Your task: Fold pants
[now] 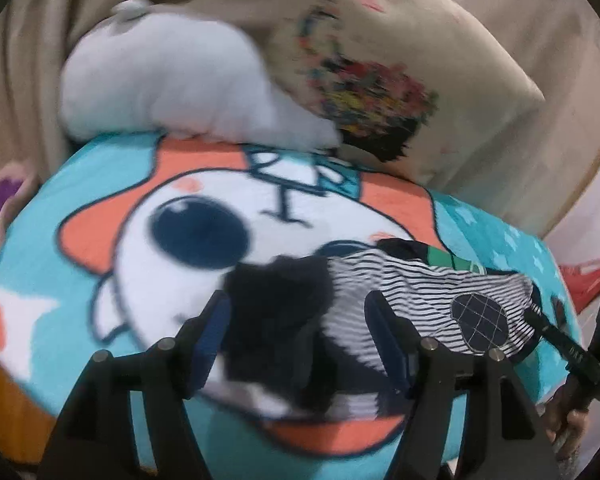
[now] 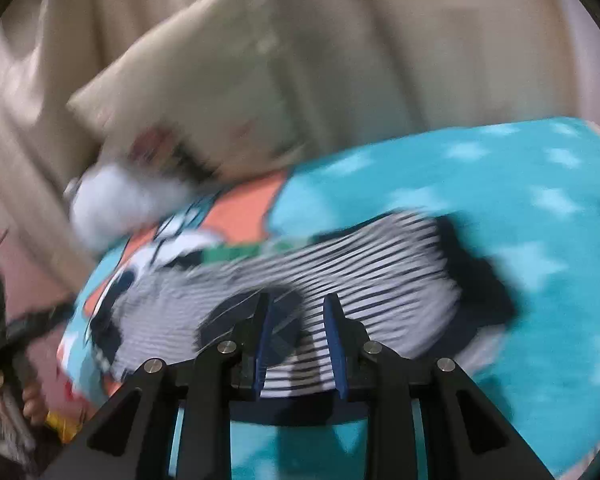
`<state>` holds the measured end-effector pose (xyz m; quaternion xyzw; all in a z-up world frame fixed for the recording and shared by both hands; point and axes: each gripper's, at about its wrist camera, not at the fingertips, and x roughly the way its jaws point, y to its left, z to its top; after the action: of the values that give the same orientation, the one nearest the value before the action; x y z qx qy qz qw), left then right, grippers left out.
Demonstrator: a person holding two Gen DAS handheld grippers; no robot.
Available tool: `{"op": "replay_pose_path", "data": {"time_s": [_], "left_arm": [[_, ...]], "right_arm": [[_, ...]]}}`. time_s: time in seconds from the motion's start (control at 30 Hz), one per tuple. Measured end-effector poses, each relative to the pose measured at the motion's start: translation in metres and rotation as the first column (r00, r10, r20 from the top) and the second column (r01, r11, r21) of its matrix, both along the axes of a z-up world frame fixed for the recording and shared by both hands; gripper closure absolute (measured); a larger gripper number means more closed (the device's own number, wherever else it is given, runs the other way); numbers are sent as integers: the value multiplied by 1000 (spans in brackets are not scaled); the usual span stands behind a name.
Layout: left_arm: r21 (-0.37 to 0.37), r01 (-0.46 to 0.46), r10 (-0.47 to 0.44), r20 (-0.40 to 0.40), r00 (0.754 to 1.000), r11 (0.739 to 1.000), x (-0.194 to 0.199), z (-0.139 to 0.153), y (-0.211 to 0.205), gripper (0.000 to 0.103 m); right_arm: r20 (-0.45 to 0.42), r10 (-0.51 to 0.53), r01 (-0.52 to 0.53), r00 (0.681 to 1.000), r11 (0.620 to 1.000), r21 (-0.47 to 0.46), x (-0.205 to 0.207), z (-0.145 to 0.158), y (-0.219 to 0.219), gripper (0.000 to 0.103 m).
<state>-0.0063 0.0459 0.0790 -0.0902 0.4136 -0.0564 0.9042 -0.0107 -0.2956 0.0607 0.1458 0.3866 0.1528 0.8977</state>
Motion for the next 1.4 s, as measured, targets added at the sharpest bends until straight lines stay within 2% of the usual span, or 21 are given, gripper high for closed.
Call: {"op": "replay_pose_path", "data": {"time_s": [0.07, 0.13, 0.2, 0.23, 0.33, 0.43, 0.53, 0.6, 0.7, 0.73, 0.77, 0.8, 0.83, 0.9, 0.97, 1.0, 1.03, 1.1, 1.23, 1.3, 1.4], "left_arm": [[70, 3, -2, -11, 1000, 998, 13, -17, -14, 34], [173, -14, 21, -41, 999, 985, 24, -43, -22, 34], [255, -37, 50, -45, 998, 966, 23, -58, -22, 25], [271, -44, 51, -19, 999, 962, 19, -60, -23, 19], [218, -54, 59, -16, 998, 975, 15, -63, -14, 14], [138, -80, 86, -35, 996, 987, 17, -66, -3, 9], [163, -79, 84, -25, 996, 984, 14, -66, -7, 8], [165, -83, 88, -23, 996, 983, 13, -67, -8, 8], [162, -80, 86, -30, 996, 984, 16, -68, -7, 7], [163, -78, 84, -32, 996, 984, 16, -68, -7, 7], [163, -76, 82, -34, 996, 984, 16, -68, -6, 7], [162, -73, 79, -34, 996, 984, 16, -68, -6, 7], [162, -72, 78, -31, 996, 984, 16, -68, -5, 5], [165, -73, 78, -25, 997, 984, 16, -70, -5, 3], [165, -71, 76, -27, 997, 984, 18, -70, -4, 2], [165, -69, 74, -27, 997, 984, 18, -70, -4, 2], [165, -67, 73, -29, 997, 984, 18, -70, -4, 1], [156, -63, 70, -40, 997, 986, 19, -68, -3, 2], [101, -79, 87, -74, 993, 992, 15, -60, 1, 2], [68, -85, 90, -69, 994, 994, 10, -50, -1, 2], [76, -76, 80, -40, 996, 994, 4, -31, -13, 2]], "right_arm": [[-15, 18, -18, 1000, 999, -27, 5, -9, 11, 75], [-46, -54, 50, 997, 995, -90, 12, -19, 6, 75], [-68, -165, 153, 984, 975, -160, 14, -25, -10, 76], [-76, -207, 193, 975, 968, -161, 14, -23, -19, 76], [-63, -287, 274, 956, 948, -165, 13, -3, -24, 73], [-73, -77, 81, 994, 995, 52, 31, 12, -1, 73], [-113, 125, -94, 986, 965, 245, 62, 8, 36, 73], [-120, 221, -179, 968, 941, 288, 85, 0, 72, 72], [-208, 258, -203, 944, 946, 253, 116, -26, 104, 71], [-234, 237, -182, 943, 955, 232, 122, -34, 104, 71], [-236, 225, -166, 945, 955, 247, 123, -39, 98, 77], [-226, 212, -136, 951, 941, 309, 125, -42, 82, 77], [-223, 158, -84, 962, 948, 307, 127, -41, 68, 77], [-187, -81, 120, 979, 971, 208, 122, -33, 27, 75], [-145, -298, 311, 943, 948, 73, 109, -25, -12, 64], [-138, -365, 373, 921, 927, 40, 102, -24, -30, 63], [-140, -374, 388, 917, 917, 88, 91, -24, -46, 63], [-137, -361, 382, 922, 906, 184, 67, -22, -65, 64], [-32, -284, 285, 958, 939, 193, 33, -5, -51, 62], [8, -158, 153, 987, 967, 202, 27, -3, -27, 49], [3, 30, -30, 1000, 984, 175, 26, -14, 11, 46]]}}
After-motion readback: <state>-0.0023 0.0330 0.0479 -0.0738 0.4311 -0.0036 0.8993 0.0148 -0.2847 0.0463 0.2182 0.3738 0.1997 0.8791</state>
